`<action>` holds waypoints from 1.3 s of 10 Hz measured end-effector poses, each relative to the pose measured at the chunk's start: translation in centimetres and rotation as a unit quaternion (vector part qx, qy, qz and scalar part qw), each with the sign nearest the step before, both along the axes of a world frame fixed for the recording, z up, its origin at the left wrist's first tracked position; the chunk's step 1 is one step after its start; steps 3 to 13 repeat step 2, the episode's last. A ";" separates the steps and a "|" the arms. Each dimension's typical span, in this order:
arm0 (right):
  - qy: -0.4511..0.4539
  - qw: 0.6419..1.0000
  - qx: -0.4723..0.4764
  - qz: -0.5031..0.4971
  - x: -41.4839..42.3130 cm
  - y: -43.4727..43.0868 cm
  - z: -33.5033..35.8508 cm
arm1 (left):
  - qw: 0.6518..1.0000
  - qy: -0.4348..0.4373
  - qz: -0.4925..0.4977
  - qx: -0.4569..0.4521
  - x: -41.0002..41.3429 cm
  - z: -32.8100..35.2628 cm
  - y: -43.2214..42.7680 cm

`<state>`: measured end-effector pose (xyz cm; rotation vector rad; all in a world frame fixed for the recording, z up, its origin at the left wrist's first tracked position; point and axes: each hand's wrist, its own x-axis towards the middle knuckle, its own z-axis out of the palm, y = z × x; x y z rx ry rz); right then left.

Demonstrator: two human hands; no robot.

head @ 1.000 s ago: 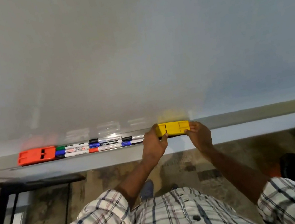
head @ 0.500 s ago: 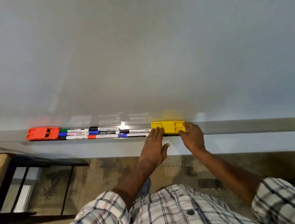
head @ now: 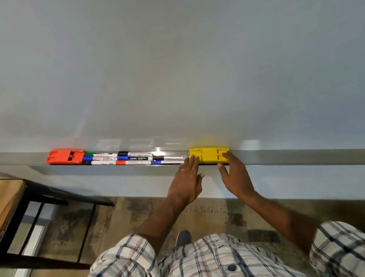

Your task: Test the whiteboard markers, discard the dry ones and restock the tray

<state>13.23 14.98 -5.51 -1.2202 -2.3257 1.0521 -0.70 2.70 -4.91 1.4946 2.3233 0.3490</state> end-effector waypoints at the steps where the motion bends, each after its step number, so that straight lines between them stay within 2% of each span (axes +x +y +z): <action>1: -0.007 0.999 0.033 0.031 -0.4 -1.4 -0.1 | 1.000 0.012 0.009 0.018 -0.3 0.1 -1.4; 2: -0.021 0.991 0.093 0.092 -1.4 -3.3 -0.2 | 0.999 0.036 0.023 0.032 -1.5 0.7 -3.2; 13: -0.021 0.991 0.093 0.092 -1.4 -3.3 -0.2 | 0.999 0.036 0.023 0.032 -1.5 0.7 -3.2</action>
